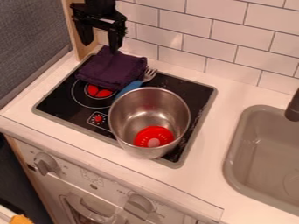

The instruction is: Take the red object and put it to the upper right of the burner

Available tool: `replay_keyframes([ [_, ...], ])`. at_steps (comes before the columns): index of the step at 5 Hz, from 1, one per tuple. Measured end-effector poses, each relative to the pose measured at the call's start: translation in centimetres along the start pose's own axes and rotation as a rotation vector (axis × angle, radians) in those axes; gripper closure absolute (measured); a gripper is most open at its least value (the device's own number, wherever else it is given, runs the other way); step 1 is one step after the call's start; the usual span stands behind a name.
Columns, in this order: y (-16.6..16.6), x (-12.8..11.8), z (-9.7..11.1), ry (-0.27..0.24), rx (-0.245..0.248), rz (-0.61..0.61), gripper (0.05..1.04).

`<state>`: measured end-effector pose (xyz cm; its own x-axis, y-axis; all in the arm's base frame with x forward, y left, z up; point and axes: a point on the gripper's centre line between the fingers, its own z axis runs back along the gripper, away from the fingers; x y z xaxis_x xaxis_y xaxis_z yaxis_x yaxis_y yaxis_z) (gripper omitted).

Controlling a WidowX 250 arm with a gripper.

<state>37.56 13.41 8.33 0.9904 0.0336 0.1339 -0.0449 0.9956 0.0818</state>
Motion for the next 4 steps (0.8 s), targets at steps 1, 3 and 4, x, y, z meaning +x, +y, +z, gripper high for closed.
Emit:
replay_keyframes([
  [1, -0.3, -0.4, -1.4, 0.034, -0.016, -0.005, 0.084],
  [3, -5.9, -1.8, -2.5, 0.04, -0.119, -0.224, 0.084],
  [4, -8.3, -3.1, 1.0, -0.026, -0.137, -0.358, 0.084],
])
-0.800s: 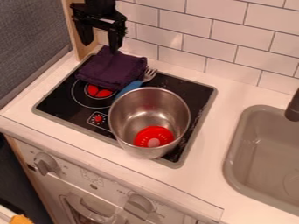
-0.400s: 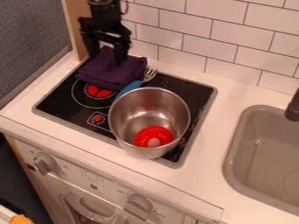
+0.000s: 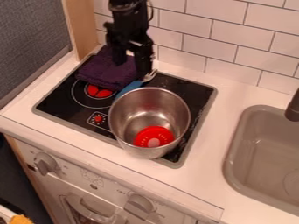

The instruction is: Take the red object and put it to the upper right of the burner

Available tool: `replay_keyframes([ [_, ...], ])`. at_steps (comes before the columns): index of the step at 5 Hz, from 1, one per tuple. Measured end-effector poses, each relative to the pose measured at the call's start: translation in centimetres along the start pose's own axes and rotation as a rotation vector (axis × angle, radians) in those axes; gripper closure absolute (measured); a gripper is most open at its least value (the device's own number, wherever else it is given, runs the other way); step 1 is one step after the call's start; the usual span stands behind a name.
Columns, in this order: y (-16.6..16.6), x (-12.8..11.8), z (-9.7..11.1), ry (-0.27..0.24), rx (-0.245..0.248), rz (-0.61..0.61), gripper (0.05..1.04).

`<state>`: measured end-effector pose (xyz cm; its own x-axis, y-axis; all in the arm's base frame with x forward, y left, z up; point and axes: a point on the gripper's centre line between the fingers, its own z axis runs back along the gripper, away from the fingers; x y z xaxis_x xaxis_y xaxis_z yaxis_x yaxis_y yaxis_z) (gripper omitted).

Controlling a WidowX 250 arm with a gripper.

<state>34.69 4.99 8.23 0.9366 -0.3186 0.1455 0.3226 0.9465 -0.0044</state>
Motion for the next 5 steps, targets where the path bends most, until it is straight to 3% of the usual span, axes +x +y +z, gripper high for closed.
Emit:
replay_keyframes([
  [1, -3.4, -1.2, 2.5, -0.032, 0.033, -0.142, 0.084],
  [2, -4.9, -2.5, 2.5, -0.006, 0.02, -0.2, 0.084],
  [4, -8.0, -3.8, -1.3, 0.072, -0.015, -0.328, 0.084],
  [5, -9.8, -4.1, -2.1, 0.096, -0.016, -0.399, 0.084],
])
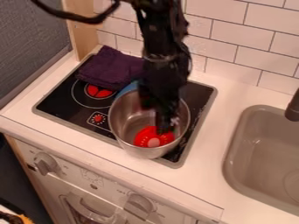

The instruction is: Take the red object and put it to the upper right of the burner

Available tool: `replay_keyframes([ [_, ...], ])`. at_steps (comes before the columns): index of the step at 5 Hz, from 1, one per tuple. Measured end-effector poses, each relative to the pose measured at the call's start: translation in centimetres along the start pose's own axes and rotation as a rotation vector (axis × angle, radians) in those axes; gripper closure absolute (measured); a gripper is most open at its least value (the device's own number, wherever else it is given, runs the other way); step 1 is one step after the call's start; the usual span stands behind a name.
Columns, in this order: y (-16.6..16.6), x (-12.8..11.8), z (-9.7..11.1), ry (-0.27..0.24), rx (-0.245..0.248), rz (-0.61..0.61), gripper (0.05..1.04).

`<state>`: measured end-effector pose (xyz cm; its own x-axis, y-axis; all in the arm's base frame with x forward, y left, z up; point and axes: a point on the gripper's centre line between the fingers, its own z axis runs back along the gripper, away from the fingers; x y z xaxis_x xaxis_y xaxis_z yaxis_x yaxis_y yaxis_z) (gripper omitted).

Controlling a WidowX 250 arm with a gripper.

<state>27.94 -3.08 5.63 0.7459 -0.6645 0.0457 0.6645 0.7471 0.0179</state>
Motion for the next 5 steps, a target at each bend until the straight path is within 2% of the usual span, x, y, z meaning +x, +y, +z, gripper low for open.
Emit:
replay_keyframes([
  [1, -0.8, -0.1, -0.2, 0.029, -0.001, -0.019, 0.084],
  [3, -0.3, -0.9, -2.4, 0.113, -0.019, 0.018, 0.085],
  [4, 1.2, -1.8, -3.2, 0.129, -0.033, 0.069, 0.156],
  [5, 1.2, -1.5, -3.1, 0.11, -0.046, 0.055, 0.444],
])
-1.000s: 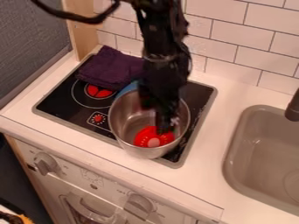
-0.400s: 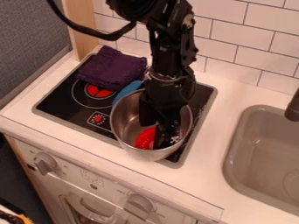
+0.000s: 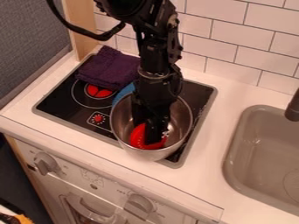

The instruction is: Take the red object and put it to the upper right of the burner

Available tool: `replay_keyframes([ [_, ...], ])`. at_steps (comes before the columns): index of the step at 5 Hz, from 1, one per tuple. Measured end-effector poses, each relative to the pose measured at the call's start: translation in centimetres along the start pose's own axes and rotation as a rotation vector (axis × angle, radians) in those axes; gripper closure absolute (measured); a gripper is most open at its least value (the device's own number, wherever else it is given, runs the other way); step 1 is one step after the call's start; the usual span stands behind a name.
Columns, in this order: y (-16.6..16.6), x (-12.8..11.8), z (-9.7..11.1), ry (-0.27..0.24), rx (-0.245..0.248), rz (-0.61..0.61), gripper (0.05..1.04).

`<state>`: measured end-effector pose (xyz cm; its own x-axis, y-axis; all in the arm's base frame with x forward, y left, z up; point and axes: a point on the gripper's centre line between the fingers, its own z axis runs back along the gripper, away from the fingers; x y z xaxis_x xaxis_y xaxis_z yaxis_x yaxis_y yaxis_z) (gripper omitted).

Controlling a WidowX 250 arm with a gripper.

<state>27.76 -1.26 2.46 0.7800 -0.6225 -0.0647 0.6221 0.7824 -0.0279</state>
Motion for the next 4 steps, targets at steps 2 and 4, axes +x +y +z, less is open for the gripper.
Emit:
replay_keyframes([
  [2, -0.6, 1.8, 5.4, -0.159, -0.012, -0.045, 0.593],
  [4, 3.6, 6.0, 9.8, -0.291, 0.07, 0.054, 0.593],
])
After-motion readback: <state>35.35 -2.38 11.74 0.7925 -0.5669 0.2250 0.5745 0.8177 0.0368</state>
